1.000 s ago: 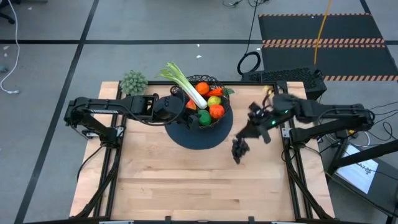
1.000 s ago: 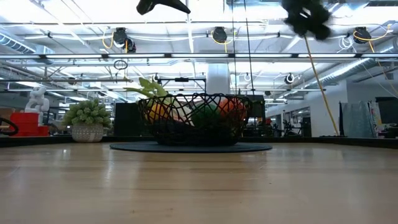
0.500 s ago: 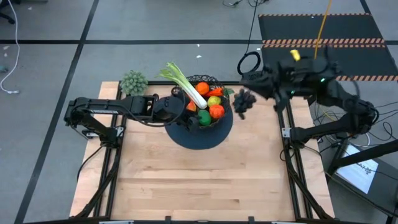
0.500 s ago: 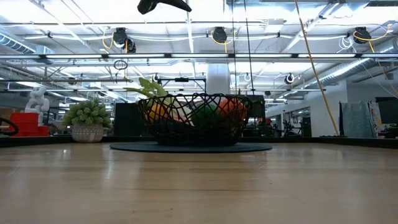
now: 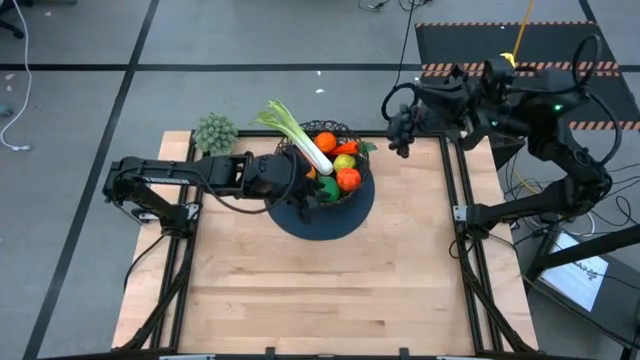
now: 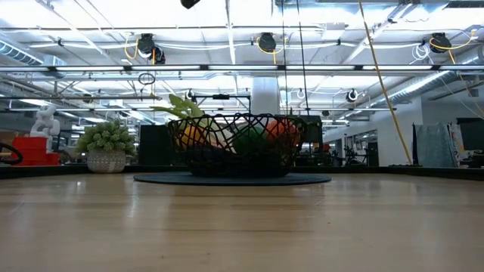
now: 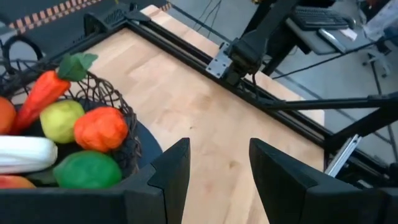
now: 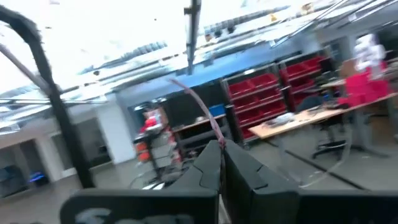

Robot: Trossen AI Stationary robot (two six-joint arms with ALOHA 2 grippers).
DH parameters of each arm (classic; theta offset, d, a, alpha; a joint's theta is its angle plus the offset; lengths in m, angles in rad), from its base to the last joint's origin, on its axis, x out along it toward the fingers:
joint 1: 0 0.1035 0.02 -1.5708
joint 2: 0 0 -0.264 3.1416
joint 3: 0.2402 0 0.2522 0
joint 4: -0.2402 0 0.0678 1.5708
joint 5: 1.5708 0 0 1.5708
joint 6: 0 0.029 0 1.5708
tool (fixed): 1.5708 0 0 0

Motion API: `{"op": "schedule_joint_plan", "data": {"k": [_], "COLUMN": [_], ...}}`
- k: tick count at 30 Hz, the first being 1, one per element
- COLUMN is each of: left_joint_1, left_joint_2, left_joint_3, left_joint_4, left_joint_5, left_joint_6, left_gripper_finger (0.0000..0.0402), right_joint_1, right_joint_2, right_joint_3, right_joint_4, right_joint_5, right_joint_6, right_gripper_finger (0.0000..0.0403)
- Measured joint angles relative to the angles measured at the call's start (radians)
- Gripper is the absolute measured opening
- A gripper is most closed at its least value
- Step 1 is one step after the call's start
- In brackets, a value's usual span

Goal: Build produce basket
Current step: Put the black and blue grapes into the wire basket

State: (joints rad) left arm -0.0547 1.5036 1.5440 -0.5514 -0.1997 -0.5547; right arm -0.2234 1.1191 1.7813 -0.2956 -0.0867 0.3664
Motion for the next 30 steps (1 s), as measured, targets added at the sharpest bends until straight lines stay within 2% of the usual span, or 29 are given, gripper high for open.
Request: {"op": "schedule_joint_plan", "data": {"k": [7,14,20,24,30], "left_joint_1": [0.0,0.003,0.018,0.017,0.017], "left_joint_2": [0.0,0.0,0.0,0.0,0.0], "left_joint_3": [0.0,0.0,0.0,0.0,0.0], "left_joint_4": [0.004,0.003,0.003,0.003,0.003], "left_joint_5": [0.049,0.072,0.072,0.072,0.072], "left_joint_6": [0.049,0.082,0.081,0.082,0.075], "left_gripper_finger": [0.0166,0.0166,0.0166,0.0166,0.0166], "right_joint_1": [0.0,-0.01,-0.024,-0.024,-0.024], "right_joint_2": [0.004,0.018,0.028,0.047,0.072], "right_joint_3": [0.0,0.0,0.0,0.0,-0.001], "right_joint_4": [-0.001,-0.006,0.055,0.108,0.181], "right_joint_5": [0.091,0.19,0.195,0.232,0.356], "right_joint_6": [0.01,0.281,0.486,0.576,0.655], "right_gripper_finger": [0.0,0.0,0.0001,0.0001,0.0001]}}
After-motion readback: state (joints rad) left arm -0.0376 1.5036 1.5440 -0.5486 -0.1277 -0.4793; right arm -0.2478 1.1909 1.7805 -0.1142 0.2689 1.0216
